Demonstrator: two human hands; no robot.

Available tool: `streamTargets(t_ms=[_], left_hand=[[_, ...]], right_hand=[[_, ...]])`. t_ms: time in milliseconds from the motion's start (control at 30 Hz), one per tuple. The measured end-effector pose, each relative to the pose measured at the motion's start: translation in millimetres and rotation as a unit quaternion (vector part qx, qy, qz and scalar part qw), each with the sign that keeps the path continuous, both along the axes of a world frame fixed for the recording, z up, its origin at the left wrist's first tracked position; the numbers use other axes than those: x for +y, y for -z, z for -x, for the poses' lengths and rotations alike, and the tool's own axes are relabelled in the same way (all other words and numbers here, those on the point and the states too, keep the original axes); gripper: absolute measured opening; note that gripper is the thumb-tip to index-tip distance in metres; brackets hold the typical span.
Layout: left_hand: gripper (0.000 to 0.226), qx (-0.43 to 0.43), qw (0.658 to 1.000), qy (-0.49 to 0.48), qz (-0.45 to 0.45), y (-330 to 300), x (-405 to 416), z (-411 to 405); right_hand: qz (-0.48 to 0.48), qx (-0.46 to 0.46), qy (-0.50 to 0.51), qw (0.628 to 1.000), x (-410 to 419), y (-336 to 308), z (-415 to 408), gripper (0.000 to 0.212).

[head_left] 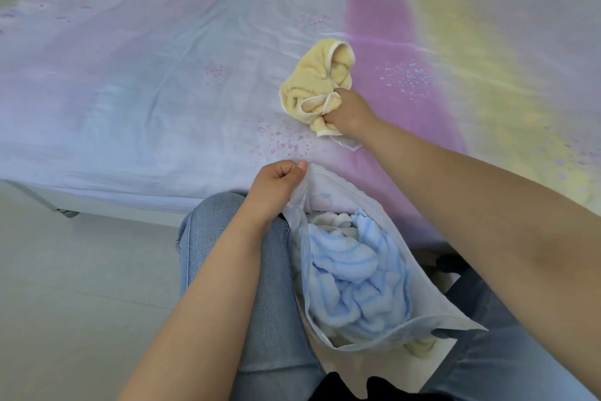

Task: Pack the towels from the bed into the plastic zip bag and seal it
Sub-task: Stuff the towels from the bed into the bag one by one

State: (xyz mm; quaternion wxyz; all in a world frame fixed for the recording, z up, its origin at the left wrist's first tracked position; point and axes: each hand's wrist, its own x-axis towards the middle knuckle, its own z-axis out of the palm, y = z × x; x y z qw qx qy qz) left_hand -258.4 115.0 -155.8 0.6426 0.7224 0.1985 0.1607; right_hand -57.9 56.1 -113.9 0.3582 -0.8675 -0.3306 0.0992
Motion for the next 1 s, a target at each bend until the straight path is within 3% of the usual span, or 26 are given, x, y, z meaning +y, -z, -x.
streamTargets(t_ms=[67, 133, 200, 367, 400, 467, 533, 633, 733, 833, 900, 1000], left_hand=[[0.05, 0.002, 1.0, -0.007, -0.003, -1, -1, 0], [0.051, 0.01, 1.0, -0.012, -0.006, -1, -2, 0], [0.052, 0.025, 1.0, -0.006, -0.014, 0, -2, 0], [0.048, 0.069, 0.996, 0.006, -0.048, -2, -3, 2], [0.045, 0.085, 0.995, -0.004, -0.053, -2, -3, 3], [0.038, 0.113, 0.992, -0.034, -0.037, -3, -4, 4], [0.027, 0.117, 0.992, -0.038, -0.039, -2, -4, 5], [0.025, 0.092, 0.99, -0.012, -0.105, 0, -5, 8], [0.034, 0.058, 0.991, 0.0, -0.12, 1, -8, 14], [0.025, 0.045, 0.976, -0.058, -0.205, -1, -13, 23], [0.018, 0.085, 0.93, -0.116, -0.338, -1, -20, 39], [0.036, 0.188, 0.865, -0.115, -0.45, 0, -42, 69]], right_hand=[[-0.109, 0.131, 0.043, 0.985, -14, -6, 12, 0.018], [-0.248, 0.251, 0.066, 0.933, -35, -19, 29, 0.027], [-0.33, 0.307, 0.037, 0.892, -60, -34, 52, 0.025], [-0.336, 0.371, -0.068, 0.863, -126, -47, 112, 0.022], [-0.32, 0.338, -0.092, 0.88, -136, -45, 126, 0.022], [-0.237, 0.184, -0.129, 0.945, -152, -34, 146, 0.026], [-0.061, -0.002, -0.162, 0.985, -164, -16, 154, 0.042], [0.181, -0.168, -0.173, 0.953, -178, 7, 155, 0.05], [0.27, -0.253, -0.165, 0.914, -180, 20, 151, 0.052], [0.306, -0.217, -0.183, 0.909, -178, 26, 141, 0.06], [0.302, -0.121, -0.202, 0.924, -179, 24, 135, 0.068], [0.241, -0.01, -0.196, 0.951, -183, 22, 130, 0.076]])
